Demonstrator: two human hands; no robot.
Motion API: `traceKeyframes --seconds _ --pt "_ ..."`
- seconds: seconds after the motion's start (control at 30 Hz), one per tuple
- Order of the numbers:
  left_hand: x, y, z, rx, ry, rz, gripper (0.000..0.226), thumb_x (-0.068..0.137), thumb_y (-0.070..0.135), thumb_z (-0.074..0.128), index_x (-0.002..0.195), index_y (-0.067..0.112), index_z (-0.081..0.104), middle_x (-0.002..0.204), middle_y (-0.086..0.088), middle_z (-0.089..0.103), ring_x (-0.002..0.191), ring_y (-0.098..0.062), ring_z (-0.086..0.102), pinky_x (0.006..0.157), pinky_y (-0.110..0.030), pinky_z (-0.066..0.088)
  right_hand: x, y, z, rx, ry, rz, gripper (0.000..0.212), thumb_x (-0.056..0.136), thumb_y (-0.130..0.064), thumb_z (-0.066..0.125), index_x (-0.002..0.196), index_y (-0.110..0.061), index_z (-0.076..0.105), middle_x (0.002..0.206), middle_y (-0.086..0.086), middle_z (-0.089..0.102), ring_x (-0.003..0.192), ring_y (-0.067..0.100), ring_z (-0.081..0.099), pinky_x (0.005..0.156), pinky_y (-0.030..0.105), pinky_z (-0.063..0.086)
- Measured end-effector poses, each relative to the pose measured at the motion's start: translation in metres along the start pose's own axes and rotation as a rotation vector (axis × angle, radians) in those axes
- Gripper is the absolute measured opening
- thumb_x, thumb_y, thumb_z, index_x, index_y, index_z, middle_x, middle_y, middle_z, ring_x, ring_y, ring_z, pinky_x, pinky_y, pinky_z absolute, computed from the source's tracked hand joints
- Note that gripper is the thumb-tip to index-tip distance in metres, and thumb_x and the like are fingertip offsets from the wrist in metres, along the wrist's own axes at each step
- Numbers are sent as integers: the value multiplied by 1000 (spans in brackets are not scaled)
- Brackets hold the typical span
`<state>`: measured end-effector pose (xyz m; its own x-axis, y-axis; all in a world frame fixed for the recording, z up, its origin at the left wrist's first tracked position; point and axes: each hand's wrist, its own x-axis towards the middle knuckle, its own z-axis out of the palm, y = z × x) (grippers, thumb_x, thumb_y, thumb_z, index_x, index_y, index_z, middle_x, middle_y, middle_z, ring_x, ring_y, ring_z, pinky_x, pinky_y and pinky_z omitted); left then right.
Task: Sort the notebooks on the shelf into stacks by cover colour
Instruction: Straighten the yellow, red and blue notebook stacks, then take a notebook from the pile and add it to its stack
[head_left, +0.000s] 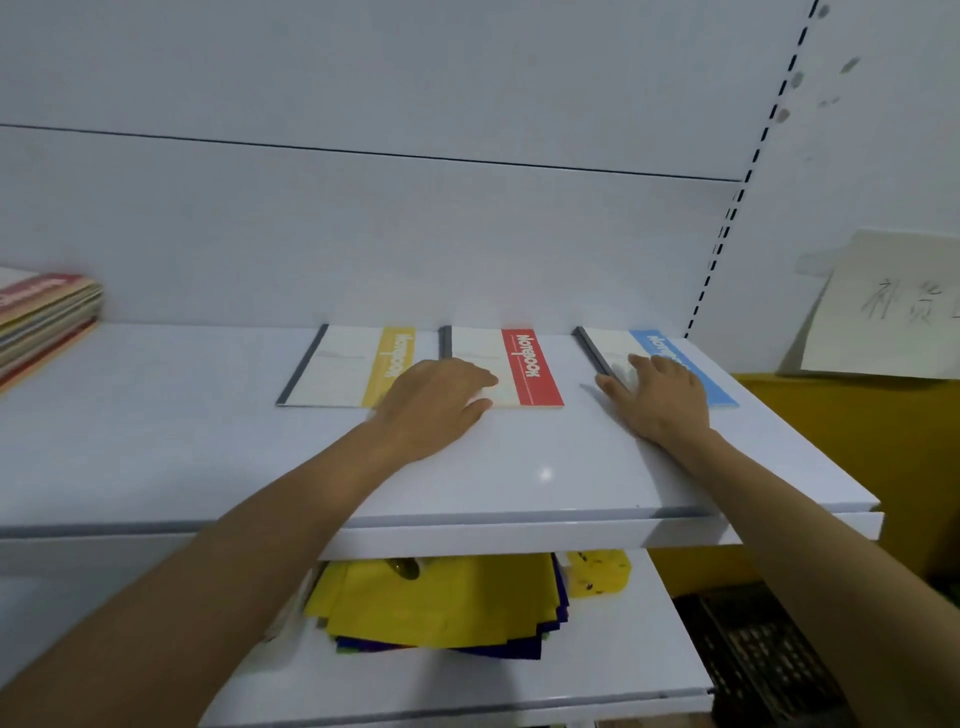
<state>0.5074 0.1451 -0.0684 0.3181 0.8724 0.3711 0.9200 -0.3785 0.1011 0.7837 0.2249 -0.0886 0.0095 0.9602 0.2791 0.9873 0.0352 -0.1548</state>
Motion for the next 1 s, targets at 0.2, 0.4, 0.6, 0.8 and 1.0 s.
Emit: traceKeyframes --seconds 0.2,0.4,0.6,0.8,1.0 --pt "-67 -57 -54 151 24 -53 41 98 34 43 138 25 46 141 5 49 130 -16 41 103 -32 32 -35 -95 -30 132 72 -149 62 91 -59 44 138 -18 43 140 9 48 122 29 48 100 45 39" --pt "-178 -128 -118 192 27 -148 43 99 37 42 140 26 43 143 6 46 131 -15 39 104 -33 32 -91 -238 -43 185 93 -348 52 91 -46 54 133 -16 48 134 10 52 121 29 48 95 38 40" --pt "-301 -210 -163 239 37 -263 44 98 39 43 140 27 43 143 8 46 131 -14 39 103 -32 33 -166 -395 -30 156 89 -566 47 93 -45 50 131 -18 50 133 7 54 120 27 49 95 37 40" --pt "-372 -278 -195 144 80 -473 42 96 39 46 137 29 46 138 7 51 126 -16 43 99 -36 40 -222 -502 -27 180 98 -810 39 93 -41 51 126 -19 57 129 4 58 116 24 52 95 36 41" --pt "-379 -326 -192 -122 235 -626 33 94 39 52 124 27 57 125 10 60 113 -10 55 90 -33 47 -222 -566 -28 237 188 -955 33 92 -38 54 117 -18 63 120 2 64 106 22 58 86 34 47"
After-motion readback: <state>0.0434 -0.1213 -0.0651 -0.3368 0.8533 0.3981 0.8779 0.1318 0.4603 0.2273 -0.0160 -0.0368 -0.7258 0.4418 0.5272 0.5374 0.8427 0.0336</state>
